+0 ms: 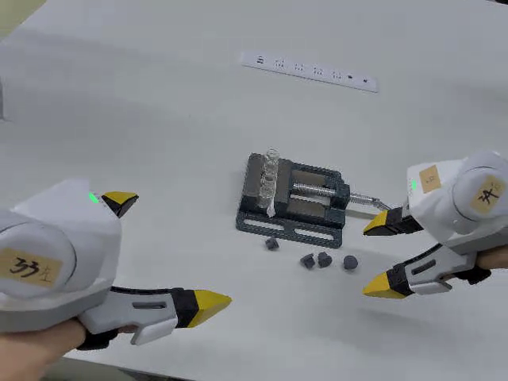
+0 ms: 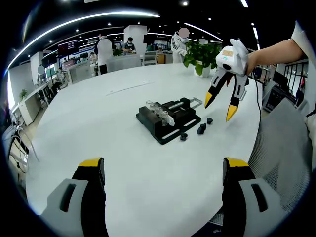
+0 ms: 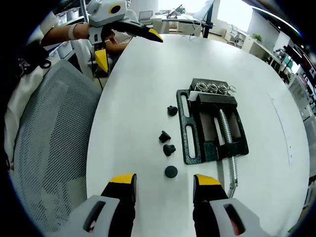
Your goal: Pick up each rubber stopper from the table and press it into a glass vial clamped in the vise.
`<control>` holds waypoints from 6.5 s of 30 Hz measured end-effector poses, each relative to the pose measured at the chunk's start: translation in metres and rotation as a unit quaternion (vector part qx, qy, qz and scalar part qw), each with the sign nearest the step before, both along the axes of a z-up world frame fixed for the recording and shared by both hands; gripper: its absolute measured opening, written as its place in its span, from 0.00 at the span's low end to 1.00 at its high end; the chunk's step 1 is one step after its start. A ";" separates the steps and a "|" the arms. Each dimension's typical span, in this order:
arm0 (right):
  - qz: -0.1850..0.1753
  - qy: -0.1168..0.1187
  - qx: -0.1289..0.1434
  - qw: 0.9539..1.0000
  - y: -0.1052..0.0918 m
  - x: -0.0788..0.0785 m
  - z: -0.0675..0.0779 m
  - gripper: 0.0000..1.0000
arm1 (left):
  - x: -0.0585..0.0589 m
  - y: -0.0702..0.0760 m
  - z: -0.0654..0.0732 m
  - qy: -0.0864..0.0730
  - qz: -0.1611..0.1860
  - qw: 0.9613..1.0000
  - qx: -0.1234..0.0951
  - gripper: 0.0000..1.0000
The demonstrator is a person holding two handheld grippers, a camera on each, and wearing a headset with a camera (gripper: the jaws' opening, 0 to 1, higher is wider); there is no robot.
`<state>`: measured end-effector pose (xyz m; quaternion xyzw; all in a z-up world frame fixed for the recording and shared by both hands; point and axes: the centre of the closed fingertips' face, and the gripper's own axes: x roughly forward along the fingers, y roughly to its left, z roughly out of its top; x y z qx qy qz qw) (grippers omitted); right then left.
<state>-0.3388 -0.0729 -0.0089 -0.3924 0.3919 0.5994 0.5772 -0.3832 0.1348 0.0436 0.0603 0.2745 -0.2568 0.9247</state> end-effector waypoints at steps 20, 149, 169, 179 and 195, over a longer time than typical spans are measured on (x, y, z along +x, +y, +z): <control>0.065 -0.013 -0.042 0.997 0.004 0.005 -0.017 0.16 | -0.003 -0.001 -0.005 0.007 0.001 1.000 -0.010 0.99; 0.175 -0.012 -0.047 0.983 0.142 0.116 0.046 0.06 | 0.026 -0.014 -0.011 0.005 -0.034 0.999 -0.032 0.99; 0.180 -0.009 -0.049 0.982 0.142 0.110 0.037 0.07 | 0.022 -0.017 -0.020 0.016 -0.036 0.999 -0.029 0.99; 0.183 -0.022 -0.062 0.981 0.142 0.109 0.036 0.06 | 0.022 -0.020 -0.021 0.018 -0.040 0.999 -0.028 0.99; 0.069 -0.023 -0.061 0.995 0.141 0.109 0.039 0.05 | 0.023 -0.023 -0.018 0.014 -0.040 0.999 -0.033 0.99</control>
